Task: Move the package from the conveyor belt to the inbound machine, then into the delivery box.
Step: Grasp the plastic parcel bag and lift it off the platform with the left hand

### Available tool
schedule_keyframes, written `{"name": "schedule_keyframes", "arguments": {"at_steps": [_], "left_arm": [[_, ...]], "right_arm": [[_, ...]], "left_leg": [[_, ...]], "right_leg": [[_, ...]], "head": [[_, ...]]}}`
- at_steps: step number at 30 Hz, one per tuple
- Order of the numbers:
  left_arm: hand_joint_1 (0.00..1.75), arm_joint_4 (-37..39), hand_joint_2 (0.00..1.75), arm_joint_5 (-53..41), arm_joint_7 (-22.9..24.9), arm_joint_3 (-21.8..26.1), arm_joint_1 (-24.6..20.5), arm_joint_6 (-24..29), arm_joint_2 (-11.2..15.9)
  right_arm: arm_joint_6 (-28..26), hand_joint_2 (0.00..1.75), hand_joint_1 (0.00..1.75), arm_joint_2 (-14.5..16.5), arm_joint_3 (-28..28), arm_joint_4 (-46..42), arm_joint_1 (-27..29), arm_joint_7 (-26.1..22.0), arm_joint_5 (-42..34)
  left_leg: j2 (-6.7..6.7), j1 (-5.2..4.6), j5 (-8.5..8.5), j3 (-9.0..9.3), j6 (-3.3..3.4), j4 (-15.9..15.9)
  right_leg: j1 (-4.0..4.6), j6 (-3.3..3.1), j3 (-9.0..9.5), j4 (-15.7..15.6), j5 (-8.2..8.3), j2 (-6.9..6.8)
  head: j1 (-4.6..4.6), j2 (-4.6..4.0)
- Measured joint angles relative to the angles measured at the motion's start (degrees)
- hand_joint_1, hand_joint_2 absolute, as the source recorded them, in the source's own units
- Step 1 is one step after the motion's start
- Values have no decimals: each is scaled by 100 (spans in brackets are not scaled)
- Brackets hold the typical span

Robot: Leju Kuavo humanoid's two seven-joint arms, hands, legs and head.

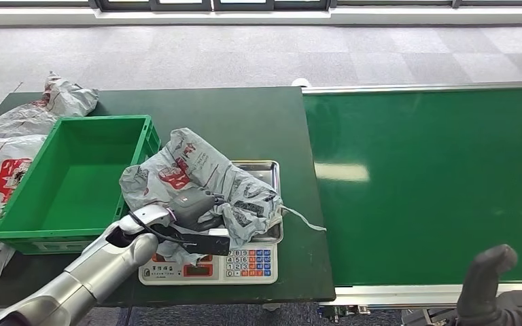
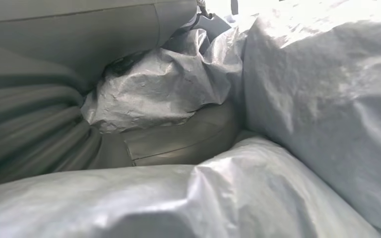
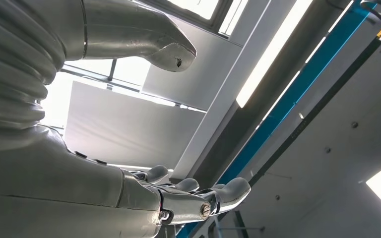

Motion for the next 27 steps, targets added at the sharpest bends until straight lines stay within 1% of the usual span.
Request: {"name": "schedule_keyframes", "arguments": {"at_steps": [8, 10, 12, 14, 17, 20, 24, 25, 27], "left_arm": [[175, -187, 175, -237, 70, 138, 63, 133, 68], [175, -437, 175, -384, 190, 236, 62, 248, 166], [175, -864, 175, -485, 390, 414, 34, 310, 335], [175, -1328, 175, -515, 550, 669, -45, 245, 504], [175, -1775, 175, -638, 587, 980, -121, 169, 637], [175, -2010, 175, -749, 549, 1146, -104, 166, 677], [175, -2163, 175, -777, 525, 1221, -90, 169, 702], [175, -2189, 175, -801, 522, 1236, -86, 196, 708], [175, -2274, 175, -898, 531, 1282, -89, 415, 735]], "right_arm": [[0, 175, 0, 54, 0, -3, 0, 34, 79], [0, 175, 0, 81, -1, -30, 21, 54, 115], [0, 175, 0, 100, -8, -96, 84, 41, 98], [0, 175, 0, 109, -29, -159, 146, 12, 58], [0, 175, 0, 122, -68, -202, 179, -8, 34], [0, 175, 0, 130, -81, -208, 190, -11, 35], [0, 175, 0, 140, -81, -210, 208, -11, 35], [0, 175, 0, 144, -81, -211, 210, -11, 35], [0, 175, 0, 151, -81, -225, 220, -21, 35]], "left_leg": [[4, 1, -1, 3, -5, -1], [8, 4, 14, 7, -9, 0], [10, 9, 39, -23, -17, 3], [10, 13, 56, -68, -21, 4], [8, 13, 61, -87, -21, 4], [6, 13, 61, -94, -21, 5], [12, 10, 61, -96, -20, 6], [12, 9, 61, -97, -20, 6], [11, 11, 63, -100, -21, 6]], "right_leg": [[1, -3, -12, 1, 1, 3], [3, -10, -38, 3, 16, 7], [6, -17, -89, 7, 42, 7], [8, -18, -132, 9, 58, 6], [7, -17, -148, 9, 63, 6], [6, -17, -153, 9, 64, 5], [4, -16, -158, 8, 65, 6], [4, -16, -159, 8, 65, 6], [5, -18, -163, 9, 67, 5]], "head": [[0, 0], [0, 0], [-1, 0], [-1, 0], [-1, 0], [0, 0], [0, 0], [0, 0], [0, 0]]}}
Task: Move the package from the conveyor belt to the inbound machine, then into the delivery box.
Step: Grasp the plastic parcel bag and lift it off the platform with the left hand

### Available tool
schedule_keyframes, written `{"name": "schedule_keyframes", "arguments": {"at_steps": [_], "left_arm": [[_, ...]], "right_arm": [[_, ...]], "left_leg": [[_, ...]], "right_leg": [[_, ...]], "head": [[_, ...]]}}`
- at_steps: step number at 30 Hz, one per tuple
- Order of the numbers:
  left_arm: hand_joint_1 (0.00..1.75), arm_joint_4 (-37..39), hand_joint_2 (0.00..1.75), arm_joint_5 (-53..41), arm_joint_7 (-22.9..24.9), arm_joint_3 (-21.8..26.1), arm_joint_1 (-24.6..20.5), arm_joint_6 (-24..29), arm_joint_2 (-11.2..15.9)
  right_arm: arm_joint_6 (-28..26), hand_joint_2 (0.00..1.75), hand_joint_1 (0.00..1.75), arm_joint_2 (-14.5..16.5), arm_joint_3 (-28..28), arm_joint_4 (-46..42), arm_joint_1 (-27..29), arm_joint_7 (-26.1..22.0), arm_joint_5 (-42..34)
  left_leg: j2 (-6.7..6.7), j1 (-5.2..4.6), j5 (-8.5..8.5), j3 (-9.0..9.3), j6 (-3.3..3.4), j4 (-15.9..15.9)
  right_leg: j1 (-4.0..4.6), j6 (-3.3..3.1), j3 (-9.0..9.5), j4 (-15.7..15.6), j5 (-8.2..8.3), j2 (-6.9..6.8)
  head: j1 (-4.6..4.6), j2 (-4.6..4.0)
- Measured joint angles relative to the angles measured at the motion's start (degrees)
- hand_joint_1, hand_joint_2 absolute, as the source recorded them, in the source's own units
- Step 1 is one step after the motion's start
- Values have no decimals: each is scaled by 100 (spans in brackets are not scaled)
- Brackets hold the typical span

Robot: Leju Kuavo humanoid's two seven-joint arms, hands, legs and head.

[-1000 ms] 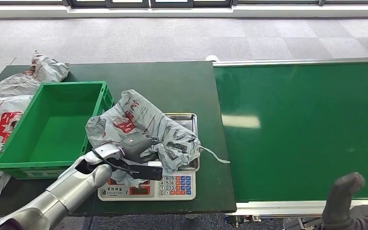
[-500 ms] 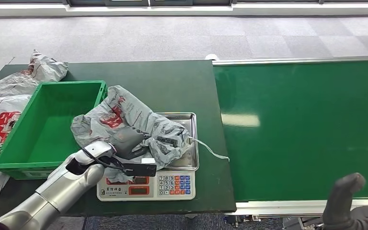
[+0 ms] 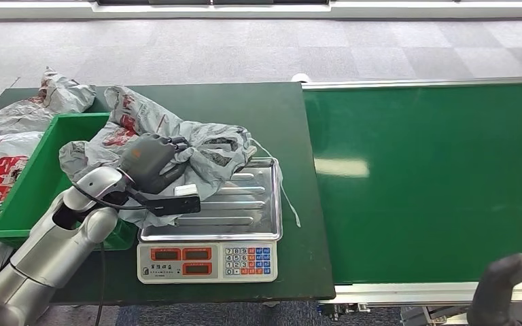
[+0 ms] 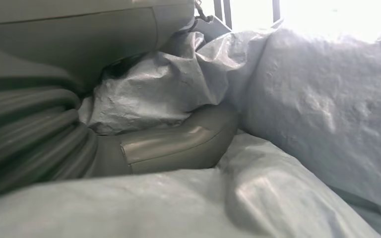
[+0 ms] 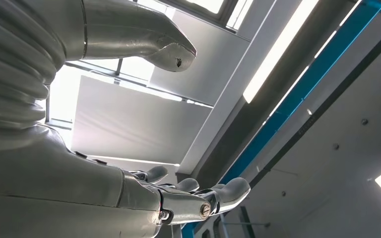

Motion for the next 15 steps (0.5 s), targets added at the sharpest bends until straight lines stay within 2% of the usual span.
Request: {"name": "schedule_keyframes", "arguments": {"at_steps": [3, 6, 10, 12, 15], "left_arm": [[175, -354, 175, -120, 100, 187, -154, 472, 141], [175, -845, 175, -127, 188, 575, -539, 639, 391], [175, -1440, 175, -16, 347, 1259, -996, 849, 963], [175, -1630, 175, 30, 409, 1713, -984, 963, 1315], [175, -1674, 175, -249, 393, 2387, -541, 1241, 1608]], "right_arm": [[0, 175, 0, 17, -13, -49, 57, -51, -16], [0, 175, 0, 24, -62, -96, 133, -75, -51], [0, 175, 0, 24, -134, -150, 252, -76, -92], [-1, 175, 0, 25, -174, -177, 312, -76, -87], [-2, 175, 0, 26, -202, -219, 381, -76, -32]], "left_leg": [[2, 8, 7, -17, -5, 1], [6, 13, 10, -30, -7, 1], [30, 18, 6, -35, -14, -3], [51, 16, 0, -23, -20, -8], [55, 15, -3, -12, -23, -12]], "right_leg": [[7, -6, -18, 2, 8, 1], [14, -10, -31, 4, 12, 3], [17, -12, -42, 12, 11, 34], [15, -15, -46, 14, 9, 61], [15, -23, -43, 14, 2, 68]], "head": [[0, 0], [-1, 0], [1, 0], [-2, 0], [-1, 0]]}}
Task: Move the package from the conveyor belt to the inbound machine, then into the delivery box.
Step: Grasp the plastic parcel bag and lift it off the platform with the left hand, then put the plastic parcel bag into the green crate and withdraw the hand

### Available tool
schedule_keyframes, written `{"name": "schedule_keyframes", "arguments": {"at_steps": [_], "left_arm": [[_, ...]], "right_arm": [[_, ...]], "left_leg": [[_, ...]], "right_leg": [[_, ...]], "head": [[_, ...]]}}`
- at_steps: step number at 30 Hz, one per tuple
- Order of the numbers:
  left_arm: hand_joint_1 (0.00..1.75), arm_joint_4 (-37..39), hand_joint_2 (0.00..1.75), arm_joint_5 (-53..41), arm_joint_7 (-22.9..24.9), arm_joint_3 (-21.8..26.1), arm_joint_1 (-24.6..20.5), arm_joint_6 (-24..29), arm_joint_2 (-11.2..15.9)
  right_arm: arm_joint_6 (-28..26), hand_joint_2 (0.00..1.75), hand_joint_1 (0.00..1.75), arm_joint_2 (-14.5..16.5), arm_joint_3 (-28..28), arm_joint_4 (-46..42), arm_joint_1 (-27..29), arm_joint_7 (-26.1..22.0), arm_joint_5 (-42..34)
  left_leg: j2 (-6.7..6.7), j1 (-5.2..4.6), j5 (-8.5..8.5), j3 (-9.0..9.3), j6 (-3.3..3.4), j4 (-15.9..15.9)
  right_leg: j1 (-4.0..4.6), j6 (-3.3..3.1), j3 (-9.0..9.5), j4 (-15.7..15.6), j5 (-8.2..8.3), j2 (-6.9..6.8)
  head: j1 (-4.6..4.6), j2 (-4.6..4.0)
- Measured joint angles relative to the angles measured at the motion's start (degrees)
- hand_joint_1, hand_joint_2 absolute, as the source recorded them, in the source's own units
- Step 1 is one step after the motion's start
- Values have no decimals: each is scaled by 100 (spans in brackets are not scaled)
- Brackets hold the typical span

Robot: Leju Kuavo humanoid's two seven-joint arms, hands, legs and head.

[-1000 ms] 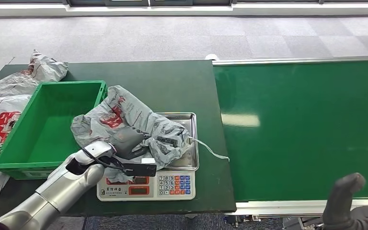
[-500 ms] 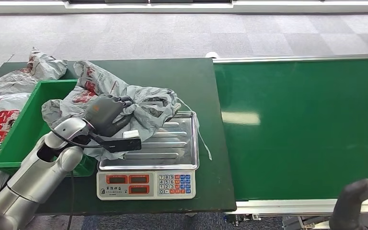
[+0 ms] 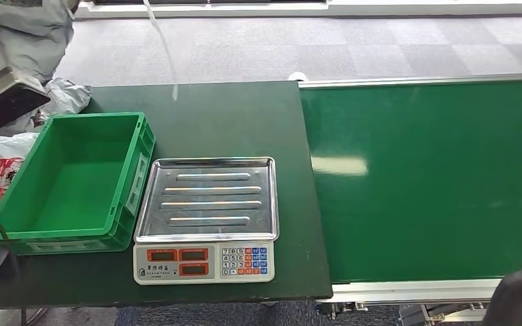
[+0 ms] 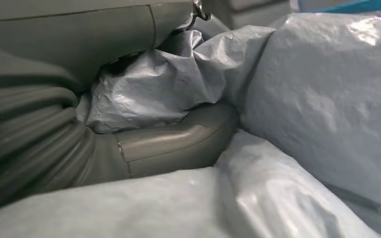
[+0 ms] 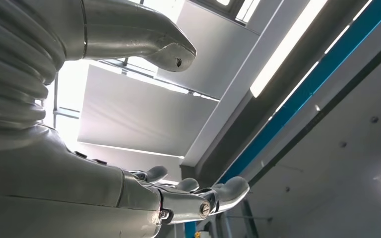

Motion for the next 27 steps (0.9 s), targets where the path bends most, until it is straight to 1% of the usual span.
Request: {"name": "schedule_keyframes", "arguments": {"at_steps": [3, 6, 8, 14, 16, 18, 21, 25, 26, 27], "left_arm": [[175, 232, 175, -341, -22, 568, 607, 340, 58], [175, 545, 175, -433, -85, 985, 1015, 521, 60], [175, 668, 175, -447, -105, 1149, 1164, 546, 60], [175, 911, 175, -493, -17, 1441, 1383, 507, 49], [175, 1100, 175, -519, -16, 1602, 1548, 526, 14], [175, 1352, 175, -565, -67, 1768, 1757, 588, -63], [175, 1707, 175, -627, -162, 1949, 2088, 677, -268], [175, 2015, 175, -682, -333, 2134, 2565, 638, -691], [151, 2063, 175, -698, -367, 2160, 2684, 605, -806], [108, 2109, 175, -707, -397, 2178, 2790, 548, -906]], "right_arm": [[0, 175, 0, 0, -47, -40, 55, -1, 49], [0, 175, 0, 0, -91, -76, 97, -1, 64], [0, 175, 0, 0, -99, -90, 111, -1, 67], [0, 175, 0, 0, -102, -97, 116, -1, 69], [0, 175, 0, 0, -102, -97, 116, -1, 58], [0, 175, 0, -1, -102, -96, 115, -1, 26], [0, 175, 0, -2, -102, -94, 113, 0, -3], [0, 175, 0, -13, -102, -91, 115, -1, -40], [0, 175, 0, -23, -102, -90, 114, 0, -66], [0, 175, 0, -37, -102, -89, 114, 1, -94]], "left_leg": [[-2, 2, 2, -1, -3, -1], [0, 3, 5, -3, -5, 0], [-3, 3, 7, -5, -3, 1], [-3, 0, 6, -8, -3, 2], [1, -2, 4, -5, -5, 1], [4, -1, 2, -4, -7, 1], [1, 2, 3, -8, -7, 1], [1, -4, 2, -9, -6, 1], [2, -4, 2, -10, -6, 1], [2, -4, 2, -11, -5, 2]], "right_leg": [[2, -6, 0, 1, -2, -2], [3, -8, -3, 1, 3, -1], [3, -7, -2, 1, 5, -2], [-1, -5, -2, 1, 7, -3], [-3, -5, -5, 1, 6, 0], [-4, -6, -8, 1, 6, 2], [-1, -6, -8, 1, 5, 0], [-5, -5, -7, 1, 5, 0], [-5, -5, -8, 1, 5, 0], [-6, -5, -8, 0, 5, -1]], "head": [[0, 0], [0, 0], [0, 0], [1, 0], [0, 0], [-1, 0], [0, 0], [-1, 0], [-1, 0], [1, 0]]}}
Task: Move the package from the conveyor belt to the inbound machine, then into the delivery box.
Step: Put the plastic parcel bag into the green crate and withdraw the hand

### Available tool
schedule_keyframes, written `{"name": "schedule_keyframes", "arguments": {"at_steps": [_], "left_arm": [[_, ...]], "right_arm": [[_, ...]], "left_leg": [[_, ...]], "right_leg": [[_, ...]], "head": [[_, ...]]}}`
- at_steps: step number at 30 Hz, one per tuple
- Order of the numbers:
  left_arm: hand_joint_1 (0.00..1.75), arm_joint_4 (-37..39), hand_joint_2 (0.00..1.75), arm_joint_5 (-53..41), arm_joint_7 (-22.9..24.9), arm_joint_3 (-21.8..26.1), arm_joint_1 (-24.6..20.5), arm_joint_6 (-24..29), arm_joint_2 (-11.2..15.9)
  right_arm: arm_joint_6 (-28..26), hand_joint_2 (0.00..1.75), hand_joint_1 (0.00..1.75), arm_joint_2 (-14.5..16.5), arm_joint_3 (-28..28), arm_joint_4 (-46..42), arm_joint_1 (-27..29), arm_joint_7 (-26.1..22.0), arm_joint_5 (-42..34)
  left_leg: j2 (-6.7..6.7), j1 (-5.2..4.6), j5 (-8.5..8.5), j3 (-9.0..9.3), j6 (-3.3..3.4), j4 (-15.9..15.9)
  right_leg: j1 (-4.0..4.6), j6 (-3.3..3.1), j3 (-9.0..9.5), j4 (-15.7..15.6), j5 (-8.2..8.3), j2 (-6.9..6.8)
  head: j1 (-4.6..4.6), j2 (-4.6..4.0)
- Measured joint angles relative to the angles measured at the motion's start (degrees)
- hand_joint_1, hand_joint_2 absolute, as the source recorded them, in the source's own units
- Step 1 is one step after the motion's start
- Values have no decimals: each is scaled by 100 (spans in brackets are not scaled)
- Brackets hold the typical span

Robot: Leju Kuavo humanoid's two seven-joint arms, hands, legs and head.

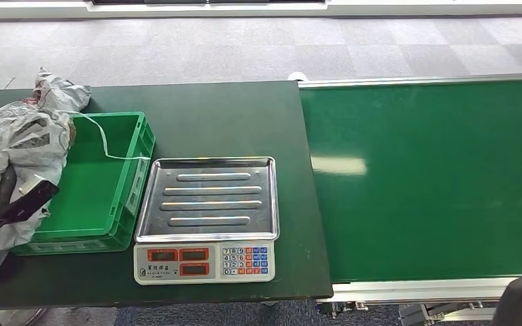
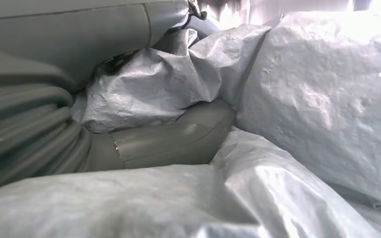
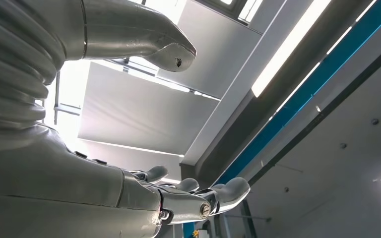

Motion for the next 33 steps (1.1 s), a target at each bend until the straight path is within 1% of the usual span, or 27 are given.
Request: {"name": "schedule_keyframes", "arguments": {"at_steps": [2, 3, 6, 10, 14, 18, 23, 25, 28, 30, 33], "left_arm": [[21, 82, 175, -3, -46, 17, 153, -199, -153], [0, 125, 175, -4, -60, 20, 205, -308, -205], [0, 296, 175, -57, -86, 21, 267, -468, -334], [0, 568, 175, -126, -122, 21, 249, -467, -516], [0, 709, 175, -126, -124, 21, 162, -465, -604], [0, 780, 0, -126, -122, 21, 100, -464, -653], [0, 808, 0, -7, -70, 33, 64, -400, -741], [0, 724, 0, 287, -98, 50, 82, -365, -831], [0, 348, 0, 1052, -178, 67, 146, -235, -1006], [0, -102, 0, 1662, -319, 69, 214, 136, -1146], [0, -1197, 0, 2822, -826, 54, 427, 1007, -1462]], "right_arm": [[0, 175, 0, -28, 0, 7, -1, 1, -55], [0, 175, 0, -40, 0, 12, -1, 1, -74], [0, 175, 0, -61, 0, 37, -7, 1, -94], [1, 175, 0, -97, 0, 70, -19, 1, -103], [0, 175, 0, -127, 0, 103, -38, 1, -110], [1, 175, 0, -139, 0, 114, -45, 1, -110], [1, 175, 0, -150, 0, 116, -37, 1, -110], [1, 175, 0, -153, 0, 116, -23, 1, -110], [1, 175, 0, -156, 0, 130, -10, 1, -110], [1, 175, 0, -156, 0, 154, -9, 0, -95], [0, 175, 0, -144, 0, 193, -13, -1, -25]], "left_leg": [[-1, -1, -1, -2, 1, 1], [-2, -2, -1, -3, 2, 1], [-3, -2, -2, -2, 3, 1], [-4, 1, -1, 0, 2, 1], [-7, 1, -1, 5, 2, 0], [-8, 1, -1, 6, 2, 0], [-9, -1, -1, 7, 2, 1], [-10, -1, -1, 5, 3, 1], [-10, -1, -1, 1, 3, 2], [-10, -1, -1, 0, 3, 3], [-9, -2, -3, 0, 5, 4]], "right_leg": [[-2, 0, -1, -1, 0, -1], [-2, 1, -1, -1, 0, -1], [-3, 1, -2, -1, 0, -4], [-3, 0, 0, -1, 0, -6], [0, 0, 7, 0, 0, -10], [0, 0, 10, 0, 0, -9], [-1, 0, 9, 0, 0, -10], [-1, 0, 7, 0, 1, -11], [-1, 1, 5, 0, 2, -11], [-1, 2, 4, 0, 2, -11], [-3, 3, 2, -1, 2, -7]], "head": [[0, 0], [0, 0], [0, 0], [-1, 0], [1, 0], [1, 0], [1, 0], [1, 0], [0, 0], [-1, 0], [0, 0]]}}
